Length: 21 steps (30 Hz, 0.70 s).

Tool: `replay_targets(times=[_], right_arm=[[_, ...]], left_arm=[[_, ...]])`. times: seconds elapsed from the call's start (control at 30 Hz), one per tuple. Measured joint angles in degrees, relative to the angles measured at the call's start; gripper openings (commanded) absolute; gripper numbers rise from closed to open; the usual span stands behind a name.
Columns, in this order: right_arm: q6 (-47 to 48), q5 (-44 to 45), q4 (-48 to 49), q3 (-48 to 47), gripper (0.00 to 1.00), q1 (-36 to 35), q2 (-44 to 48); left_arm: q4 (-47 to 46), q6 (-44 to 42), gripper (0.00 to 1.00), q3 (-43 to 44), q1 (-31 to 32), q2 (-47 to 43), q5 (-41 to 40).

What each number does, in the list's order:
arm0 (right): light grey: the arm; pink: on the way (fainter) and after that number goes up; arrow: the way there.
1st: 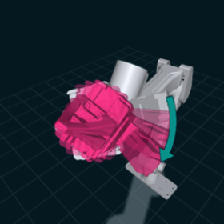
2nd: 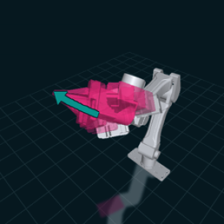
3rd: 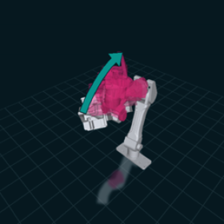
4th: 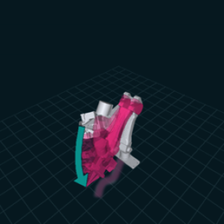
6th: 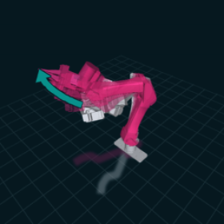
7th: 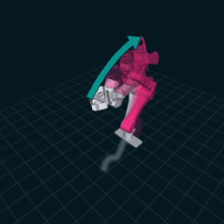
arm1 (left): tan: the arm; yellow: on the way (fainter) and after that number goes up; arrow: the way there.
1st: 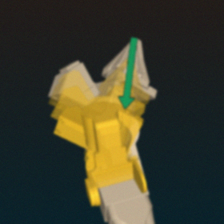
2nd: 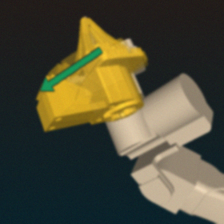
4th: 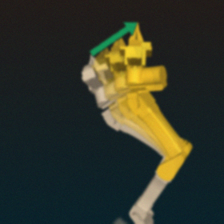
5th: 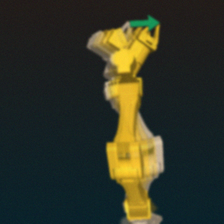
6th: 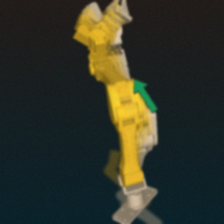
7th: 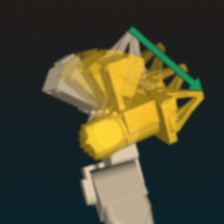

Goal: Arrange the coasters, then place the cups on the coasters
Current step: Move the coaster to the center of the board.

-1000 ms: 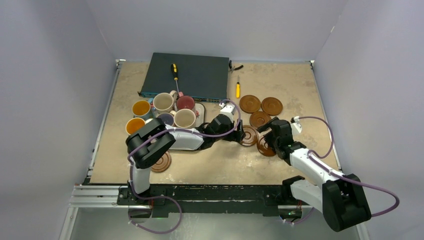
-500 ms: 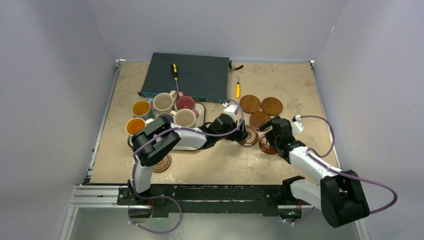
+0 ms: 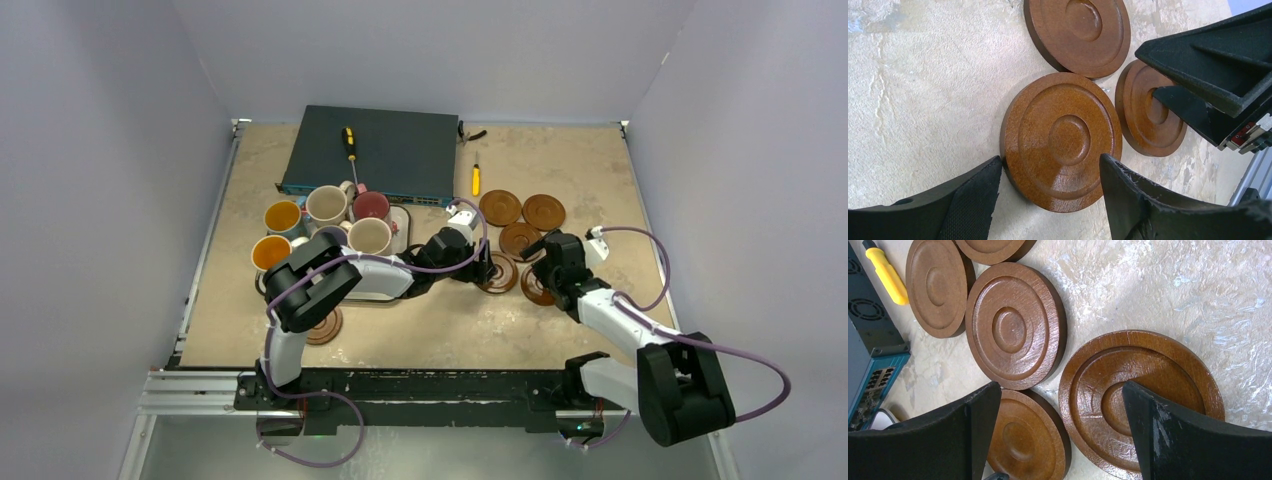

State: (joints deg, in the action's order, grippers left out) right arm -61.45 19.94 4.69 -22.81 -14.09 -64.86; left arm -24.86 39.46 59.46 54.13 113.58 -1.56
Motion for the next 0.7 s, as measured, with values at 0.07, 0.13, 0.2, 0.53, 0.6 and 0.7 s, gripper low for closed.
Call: replay_targets(times=[0.07,0.13,0.2,0.53,0.6,0.7], right_arm=[[0.2,0.0,0.3,-0.1,0.95,0.0,-0.2],[0.5,-0.1,0.6,-0.1,0.95,0.1,-0.4],[0.9,-0.2,0.9,-0.1,0.95,0.2,-0.6],[2.5,-1.4,1.9,-0.1,0.95,0.4,-0.9],[2.7,-1.4,2.1,-0.1,0.95,0.4,-1.0],[3.0,-1.4,2.2,-0.1,0.95,0.5,-1.1]], left_arm=[[0.0,0.0,0.67,0.0,0.1,0.0,0.1],[-0.1,0.0,0.67,0.0,0.2,0.0,0.1],[-0.3,0.0,0.67,0.0,0.4,0.1,0.1],[-0.4,0.0,0.67,0.0,1.2,0.2,0.3],[-0.4,0.0,0.66,0.0,1.2,0.2,0.3],[-0.3,0.0,0.66,0.1,1.2,0.2,0.4]])
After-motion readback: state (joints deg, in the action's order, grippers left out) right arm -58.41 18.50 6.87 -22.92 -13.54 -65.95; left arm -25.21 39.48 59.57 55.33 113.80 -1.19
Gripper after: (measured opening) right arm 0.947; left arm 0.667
